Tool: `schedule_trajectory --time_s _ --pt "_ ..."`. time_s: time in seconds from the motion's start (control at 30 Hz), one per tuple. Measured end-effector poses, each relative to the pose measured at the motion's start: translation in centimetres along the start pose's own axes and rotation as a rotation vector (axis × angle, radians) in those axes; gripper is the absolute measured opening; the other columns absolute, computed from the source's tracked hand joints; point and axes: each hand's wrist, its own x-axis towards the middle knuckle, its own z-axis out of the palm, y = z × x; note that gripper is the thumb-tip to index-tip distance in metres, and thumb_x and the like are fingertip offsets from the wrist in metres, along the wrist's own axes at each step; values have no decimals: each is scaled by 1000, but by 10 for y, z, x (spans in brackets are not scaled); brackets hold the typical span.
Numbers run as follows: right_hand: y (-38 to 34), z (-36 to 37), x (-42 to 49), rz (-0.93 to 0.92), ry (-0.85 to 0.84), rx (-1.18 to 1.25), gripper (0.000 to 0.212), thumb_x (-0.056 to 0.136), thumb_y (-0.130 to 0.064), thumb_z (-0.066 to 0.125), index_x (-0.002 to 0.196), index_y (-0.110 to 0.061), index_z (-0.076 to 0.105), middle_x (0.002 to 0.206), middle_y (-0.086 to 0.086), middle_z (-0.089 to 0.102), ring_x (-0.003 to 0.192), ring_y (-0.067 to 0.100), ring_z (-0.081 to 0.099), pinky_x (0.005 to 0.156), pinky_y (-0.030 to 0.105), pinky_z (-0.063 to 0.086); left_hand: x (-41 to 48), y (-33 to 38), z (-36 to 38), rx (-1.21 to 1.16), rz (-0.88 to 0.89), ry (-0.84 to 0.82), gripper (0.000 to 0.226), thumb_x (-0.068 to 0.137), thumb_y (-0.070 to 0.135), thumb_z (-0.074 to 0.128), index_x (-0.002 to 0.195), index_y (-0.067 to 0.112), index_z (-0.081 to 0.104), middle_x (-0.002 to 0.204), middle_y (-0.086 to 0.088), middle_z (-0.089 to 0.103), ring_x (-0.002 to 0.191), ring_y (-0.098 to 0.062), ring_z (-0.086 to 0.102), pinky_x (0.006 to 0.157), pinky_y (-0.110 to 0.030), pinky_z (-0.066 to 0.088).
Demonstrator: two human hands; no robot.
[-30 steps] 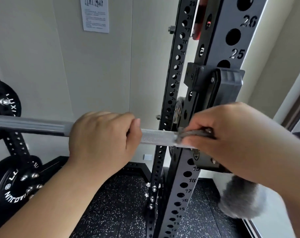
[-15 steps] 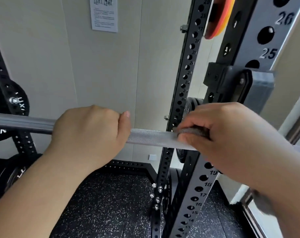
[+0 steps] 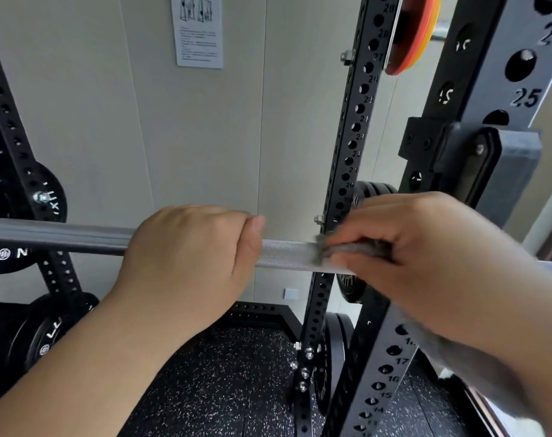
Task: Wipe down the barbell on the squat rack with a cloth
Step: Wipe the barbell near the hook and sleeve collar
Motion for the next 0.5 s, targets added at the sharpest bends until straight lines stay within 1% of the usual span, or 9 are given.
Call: schedule_trajectory --time_s 0.07,0.17,0.2,0.23,0.3,0.33,0.37,0.43,0.5 --pt "3 -5 -3 13 18 9 26 87 -56 53 89 -43 76 73 -24 66 78 -3 65 67 21 54 1 -14 -6 54 -20 -22 49 105 44 29 60 27 35 50 8 41 45 -25 42 49 -26 22" --pt "-13 23 11 -124 97 -49 18 101 -43 60 100 -39 77 82 -19 66 71 5 66 61 31 58 4 -27 -1 122 -43 -101 63 104 51 21 52 22 39 44 5 40 40 -26 42 47 -26 26" --pt "-19 34 14 -165 120 -61 16 101 -40 62 102 -37 77 84 -18 65 69 8 65 58 34 57 4 -27 1 124 -46 -122 65 104 53 19 51 21 39 43 4 39 39 -24 41 46 -25 27" --pt "-22 39 15 -188 134 -53 15 100 -38 63 104 -37 77 85 -17 65 68 9 66 56 34 56 4 -27 2 124 -46 -127 66 104 53 18 51 20 40 42 4 38 38 -24 40 45 -25 28" --pt "-18 34 12 -197 122 -15 13 100 -38 67 107 -39 78 84 -20 66 69 5 66 57 25 57 2 -28 1 103 -31 -94 61 105 49 22 54 21 41 44 5 38 38 -26 38 45 -25 28" --pt "-15 28 8 -187 135 0 13 99 -38 69 107 -38 79 84 -22 66 71 2 67 58 21 56 -1 -29 0 78 -14 -56 56 105 47 24 57 23 42 46 6 40 41 -27 38 46 -27 27" --pt "-12 24 3 -167 164 17 13 97 -40 69 105 -37 80 83 -24 66 72 1 67 57 19 56 -5 -30 1 44 8 -14 52 106 44 27 62 25 46 50 6 45 45 -28 42 49 -30 28" --pt "-12 27 -2 -139 246 34 18 93 -46 71 101 -33 81 84 -22 67 72 2 67 57 23 57 -19 -32 6 0 40 54 46 108 39 31 77 25 62 67 5 60 61 -29 57 62 -38 37" --pt "-21 43 4 -155 325 -3 33 91 -58 70 98 -29 82 82 -16 66 68 5 66 55 29 57 -34 -31 14 26 31 120 42 109 37 35 98 18 71 86 1 68 78 -31 61 78 -45 40"
